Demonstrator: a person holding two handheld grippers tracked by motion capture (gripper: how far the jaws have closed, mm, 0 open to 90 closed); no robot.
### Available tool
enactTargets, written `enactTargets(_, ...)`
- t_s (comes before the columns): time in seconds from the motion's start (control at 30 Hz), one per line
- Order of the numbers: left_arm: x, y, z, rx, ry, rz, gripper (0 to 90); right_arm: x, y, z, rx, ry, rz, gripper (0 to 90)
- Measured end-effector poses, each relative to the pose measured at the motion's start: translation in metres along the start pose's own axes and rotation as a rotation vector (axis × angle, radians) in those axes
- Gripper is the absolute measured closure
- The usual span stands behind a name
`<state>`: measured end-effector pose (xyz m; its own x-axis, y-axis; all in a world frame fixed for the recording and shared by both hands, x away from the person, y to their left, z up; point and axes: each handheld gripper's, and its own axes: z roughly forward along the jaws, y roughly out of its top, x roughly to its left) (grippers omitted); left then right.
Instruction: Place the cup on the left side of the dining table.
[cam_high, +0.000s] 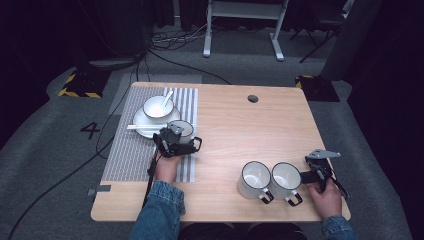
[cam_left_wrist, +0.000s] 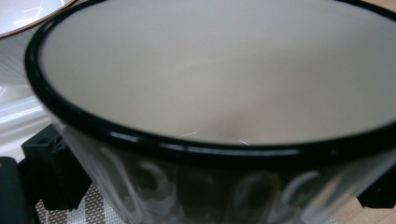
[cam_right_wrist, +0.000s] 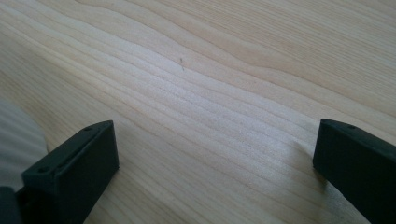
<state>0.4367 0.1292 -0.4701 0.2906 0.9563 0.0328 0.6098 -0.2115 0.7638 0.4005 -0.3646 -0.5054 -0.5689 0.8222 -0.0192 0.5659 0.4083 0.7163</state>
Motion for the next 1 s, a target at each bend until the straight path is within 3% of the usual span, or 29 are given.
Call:
enactTargets(0.3,0.002,-0.007,-0.005,0.028,-0.002,0.032,2.5,0.001,0.000,0.000,0.002,-0.001,0.005,0.4)
enactTargets(0.73,0.007,-0.015,-0.008,0.029,-0.034,0.004,2.0,0.001,0.000,-0.001,0.003,0.000,0.006,0.3)
enactTargets(0.83,0.009,-0.014,-0.013,0.036,-0.059,-0.013,1.0,0.001,0.000,-0.001,0.003,-0.001,0.008,0.4)
enactTargets(1.0,0.008,-0.014,-0.022,0.027,-0.050,-0.003,0.0,0.001,0.000,-0.001,0.003,-0.001,0.007,0.4)
